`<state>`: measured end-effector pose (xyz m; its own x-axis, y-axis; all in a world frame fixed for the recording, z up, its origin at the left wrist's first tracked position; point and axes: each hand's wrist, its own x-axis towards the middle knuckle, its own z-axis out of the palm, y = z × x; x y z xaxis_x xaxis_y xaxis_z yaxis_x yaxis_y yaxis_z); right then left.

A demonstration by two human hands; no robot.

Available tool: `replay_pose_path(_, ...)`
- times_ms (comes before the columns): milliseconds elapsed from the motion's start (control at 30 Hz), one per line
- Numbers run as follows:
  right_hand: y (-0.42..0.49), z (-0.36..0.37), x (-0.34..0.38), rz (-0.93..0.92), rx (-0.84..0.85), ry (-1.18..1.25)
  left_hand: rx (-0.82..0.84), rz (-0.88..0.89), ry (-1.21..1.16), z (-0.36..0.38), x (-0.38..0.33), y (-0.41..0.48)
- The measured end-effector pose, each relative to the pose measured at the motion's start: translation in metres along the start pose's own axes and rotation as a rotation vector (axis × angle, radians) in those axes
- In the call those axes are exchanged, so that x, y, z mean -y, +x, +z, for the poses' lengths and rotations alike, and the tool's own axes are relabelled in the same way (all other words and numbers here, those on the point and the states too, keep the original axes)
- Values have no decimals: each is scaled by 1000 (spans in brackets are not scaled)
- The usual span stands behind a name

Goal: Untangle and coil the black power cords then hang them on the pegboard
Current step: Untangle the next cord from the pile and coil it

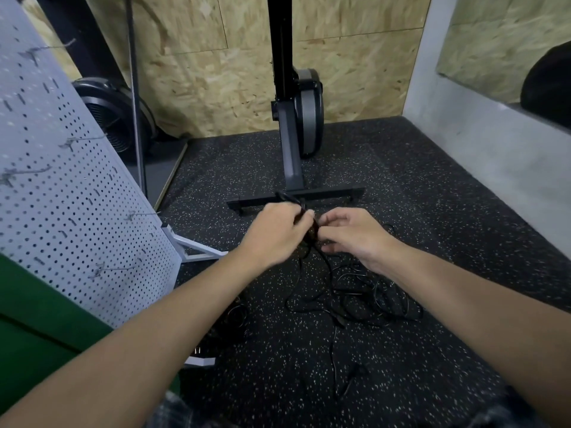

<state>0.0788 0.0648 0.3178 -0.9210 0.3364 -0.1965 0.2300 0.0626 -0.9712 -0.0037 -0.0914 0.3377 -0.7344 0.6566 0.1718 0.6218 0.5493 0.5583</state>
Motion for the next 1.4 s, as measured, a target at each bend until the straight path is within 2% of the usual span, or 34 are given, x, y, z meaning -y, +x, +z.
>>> replay_pose_path(67,0,3,3,-25,3,-5,-36,-9,-45,-6,3,6)
replay_pose_path(233,-3,-4,8,-41,58,4,132,14,-68,1,6,1)
replay_pose_path(367,-9,-5,6,-66,-2,-129,197,-32,-111,3,3,-2)
replay_pose_path(467,-9,4,3,-40,-56,-72,128,-14,-75,5,0,-1)
replay_pose_path(700,-3,14,13,-114,-206,-98,-179,-43,-164,5,0,4)
replay_pose_path(767,-4,13,12,-87,-204,-160,-216,-67,-211,0,7,6)
replay_pose_path(867,-10,11,8,-90,-141,-319,-196,-51,-143,-9,13,5)
replay_pose_path(933,-13,7,8,-131,-105,-388,-182,-118,-199,-11,17,6)
replay_pose_path(1033,-17,-1,7,-203,-36,-452,-189,-365,-372,-14,41,14)
replay_pose_path(1100,-17,-3,5,-224,-13,-383,-146,-502,-458,-10,60,16)
replay_pose_path(1267,-8,-13,10,-216,-47,-171,194,-567,-577,21,66,6)
replay_pose_path(1400,-5,-27,19,-159,-16,88,217,-523,-930,26,57,6)
